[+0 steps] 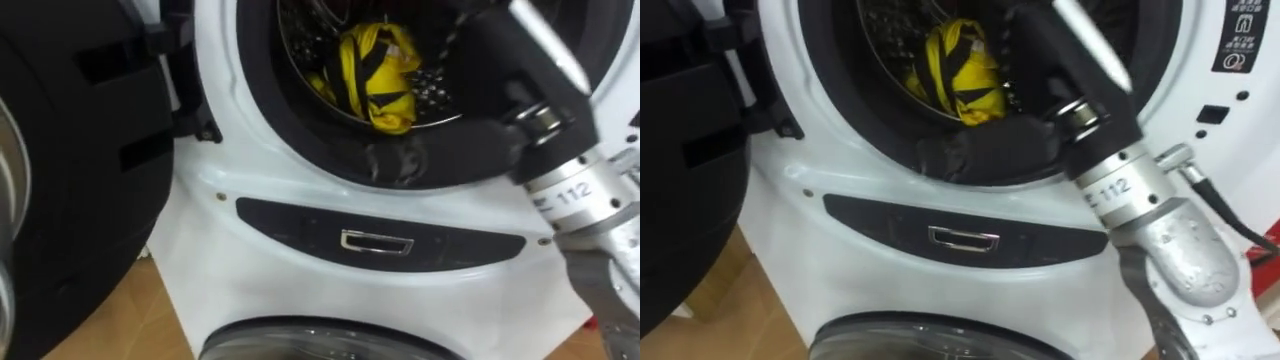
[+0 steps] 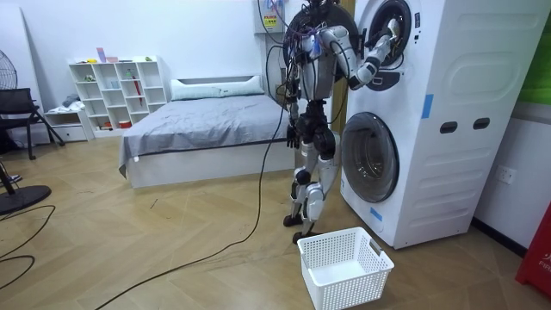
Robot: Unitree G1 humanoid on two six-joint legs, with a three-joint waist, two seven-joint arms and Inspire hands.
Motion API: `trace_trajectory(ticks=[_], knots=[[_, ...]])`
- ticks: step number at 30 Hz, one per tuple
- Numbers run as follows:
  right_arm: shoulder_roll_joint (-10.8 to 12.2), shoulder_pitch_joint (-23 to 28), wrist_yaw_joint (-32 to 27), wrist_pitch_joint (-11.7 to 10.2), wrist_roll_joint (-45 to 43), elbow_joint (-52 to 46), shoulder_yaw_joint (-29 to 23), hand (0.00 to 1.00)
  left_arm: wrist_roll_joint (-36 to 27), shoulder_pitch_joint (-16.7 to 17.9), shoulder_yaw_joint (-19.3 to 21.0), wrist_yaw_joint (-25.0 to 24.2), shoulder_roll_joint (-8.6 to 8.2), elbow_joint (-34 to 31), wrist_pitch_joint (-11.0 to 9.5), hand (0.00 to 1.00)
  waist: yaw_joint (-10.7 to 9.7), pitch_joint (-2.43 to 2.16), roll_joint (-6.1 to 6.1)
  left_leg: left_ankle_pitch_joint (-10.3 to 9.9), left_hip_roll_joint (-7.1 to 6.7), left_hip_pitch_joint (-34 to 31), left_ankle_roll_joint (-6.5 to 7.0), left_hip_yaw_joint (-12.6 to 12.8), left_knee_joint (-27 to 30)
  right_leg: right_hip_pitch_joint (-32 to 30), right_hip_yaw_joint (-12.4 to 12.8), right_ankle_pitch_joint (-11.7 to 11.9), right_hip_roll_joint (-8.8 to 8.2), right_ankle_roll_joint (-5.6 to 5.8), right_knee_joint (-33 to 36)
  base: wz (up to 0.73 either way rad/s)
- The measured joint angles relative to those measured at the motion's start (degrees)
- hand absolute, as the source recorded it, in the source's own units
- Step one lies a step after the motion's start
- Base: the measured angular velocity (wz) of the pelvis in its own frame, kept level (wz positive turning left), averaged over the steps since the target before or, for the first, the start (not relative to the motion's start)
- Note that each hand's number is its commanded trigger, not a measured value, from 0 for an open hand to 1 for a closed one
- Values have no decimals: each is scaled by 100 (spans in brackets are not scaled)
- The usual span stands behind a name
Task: Pick clothes from washing machine
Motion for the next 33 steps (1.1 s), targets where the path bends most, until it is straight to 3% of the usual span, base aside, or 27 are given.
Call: trace_trajectory(ticks=[4, 12, 17, 20, 24, 28, 33], knots=[[-24, 0, -231, -50, -39, 40, -4, 0, 29, -9, 0, 5, -5, 1, -11, 0, -30, -10, -40, -9, -24, 1, 14, 0, 19, 7, 5, -19, -24, 31, 5, 0], [-112, 0, -373, -84, -354, 327, 5, 0, 30, 25, 146, -19, -1, 3, 21, 0, 5, 6, 2, -38, -43, -32, 58, -29, 17, 13, -17, -29, -35, 66, 23, 1], [-129, -44, -383, -54, -590, 730, 89, 0, 29, -45, 163, -29, -1, -12, 154, 0, 154, -15, 0, -38, -44, -59, 58, -67, 14, -16, -18, -29, -32, 64, 27, 1], [-149, -396, -381, 50, -592, 1046, 311, 0, 26, -34, 120, -40, 0, -6, 323, 0, 156, -17, -7, -36, -48, -81, 58, -92, 21, -28, -38, -30, -33, 63, 18, 3], [-248, -810, -235, 278, -949, 1569, 647, 0, 35, -61, 126, -195, 1, -153, 475, 0, 276, -44, -142, -36, -49, -63, 57, -175, 32, 2, -66, -32, -29, 59, 13, 10], [-369, -1222, -97, 411, -1221, 1939, 681, 0, 156, -9, 140, -280, 4, -270, 586, 0, 295, -20, -245, -36, -48, -86, 57, -185, 41, 11, -80, -32, -33, 59, 32, 1], [-461, -1349, 19, 532, -1498, 2095, 714, 0, 170, 20, 141, -376, 89, -354, 690, 0, 304, -10, -371, -37, -71, -118, 56, -217, 59, 14, -150, -76, -59, 63, 15, 7]])
